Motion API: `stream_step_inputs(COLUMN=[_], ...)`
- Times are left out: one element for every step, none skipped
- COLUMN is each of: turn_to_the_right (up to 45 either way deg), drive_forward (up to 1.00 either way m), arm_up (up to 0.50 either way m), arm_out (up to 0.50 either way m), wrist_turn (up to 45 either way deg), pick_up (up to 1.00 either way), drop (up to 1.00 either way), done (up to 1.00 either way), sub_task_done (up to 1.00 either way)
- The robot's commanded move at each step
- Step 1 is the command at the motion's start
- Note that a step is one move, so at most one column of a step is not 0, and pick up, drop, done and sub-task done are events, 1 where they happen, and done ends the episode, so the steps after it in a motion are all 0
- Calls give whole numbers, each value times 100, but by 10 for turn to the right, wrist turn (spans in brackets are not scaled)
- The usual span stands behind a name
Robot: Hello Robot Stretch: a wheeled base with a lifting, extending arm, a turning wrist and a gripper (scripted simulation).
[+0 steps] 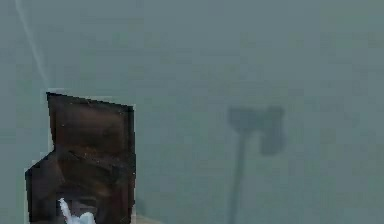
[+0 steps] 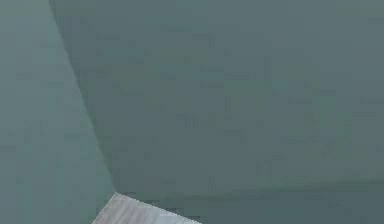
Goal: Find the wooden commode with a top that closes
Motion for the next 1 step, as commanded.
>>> stream_step_inputs(turn_to_the_right=[-360], drive_forward=[0], arm_up=[0], arm_out=[0], wrist_turn=[0], pick_up=[0], drop=[0], done=[0], sub_task_done=[0])
